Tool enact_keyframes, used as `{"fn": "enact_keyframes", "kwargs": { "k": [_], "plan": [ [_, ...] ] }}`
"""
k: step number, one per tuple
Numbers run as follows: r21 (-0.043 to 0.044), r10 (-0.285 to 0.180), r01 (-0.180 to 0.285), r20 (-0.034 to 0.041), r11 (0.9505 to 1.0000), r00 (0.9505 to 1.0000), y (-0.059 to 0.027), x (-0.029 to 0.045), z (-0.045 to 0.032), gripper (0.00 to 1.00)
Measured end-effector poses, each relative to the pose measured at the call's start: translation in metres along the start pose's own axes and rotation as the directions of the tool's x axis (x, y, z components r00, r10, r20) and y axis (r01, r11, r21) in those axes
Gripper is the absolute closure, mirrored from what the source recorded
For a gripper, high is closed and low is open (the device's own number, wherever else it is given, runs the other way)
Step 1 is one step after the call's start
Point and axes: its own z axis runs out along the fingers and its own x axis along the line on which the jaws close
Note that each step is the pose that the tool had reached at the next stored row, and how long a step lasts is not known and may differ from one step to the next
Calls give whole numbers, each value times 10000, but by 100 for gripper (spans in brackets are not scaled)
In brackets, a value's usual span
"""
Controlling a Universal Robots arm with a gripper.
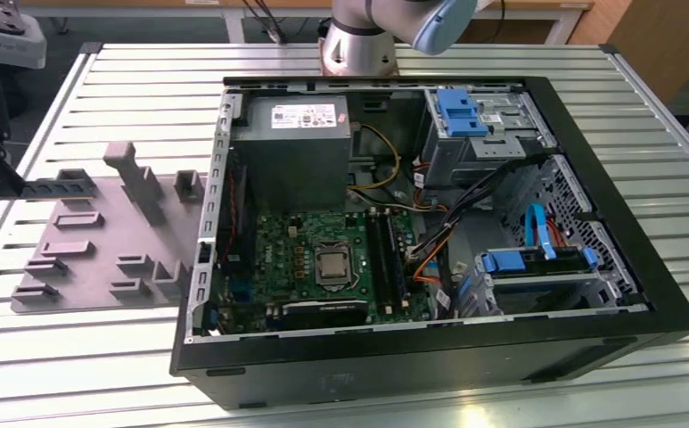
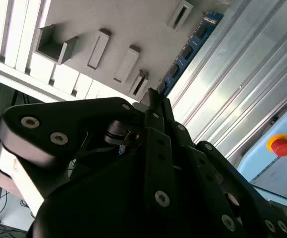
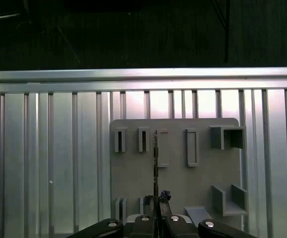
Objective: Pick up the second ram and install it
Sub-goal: 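Pick up the second ram and move it above second insertion slot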
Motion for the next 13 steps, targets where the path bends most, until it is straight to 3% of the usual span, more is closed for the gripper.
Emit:
{"fn": "enact_keyframes", "kwargs": {
  "k": [13],
  "plan": [
    [1, 0, 0, 0, 10000, 10000, 2, -6, -74, 86]
  ]
}}
